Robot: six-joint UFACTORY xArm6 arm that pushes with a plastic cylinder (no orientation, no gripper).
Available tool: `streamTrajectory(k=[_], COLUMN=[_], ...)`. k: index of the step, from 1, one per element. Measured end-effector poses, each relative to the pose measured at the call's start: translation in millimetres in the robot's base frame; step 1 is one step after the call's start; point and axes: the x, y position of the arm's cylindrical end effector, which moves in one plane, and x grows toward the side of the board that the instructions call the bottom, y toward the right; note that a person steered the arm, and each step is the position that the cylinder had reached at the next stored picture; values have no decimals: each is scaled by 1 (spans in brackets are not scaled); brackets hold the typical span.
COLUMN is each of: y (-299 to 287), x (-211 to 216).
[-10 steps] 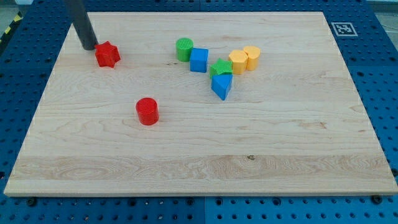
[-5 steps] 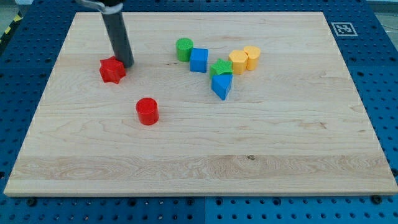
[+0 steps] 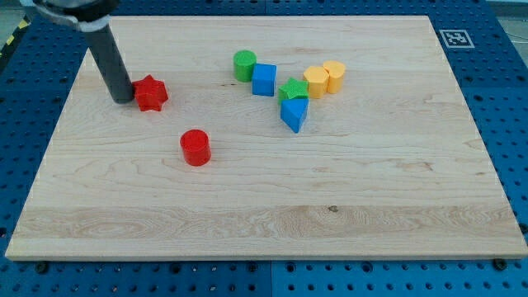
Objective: Push the red star to the top of the red circle
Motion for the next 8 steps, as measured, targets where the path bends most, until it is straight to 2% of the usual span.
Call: streamTrajectory(k=[1, 2, 3, 4, 5, 6, 7, 8], y=[25, -1, -21, -8, 36, 68, 86, 81], x=[9, 3, -23, -48, -37, 12, 36, 36])
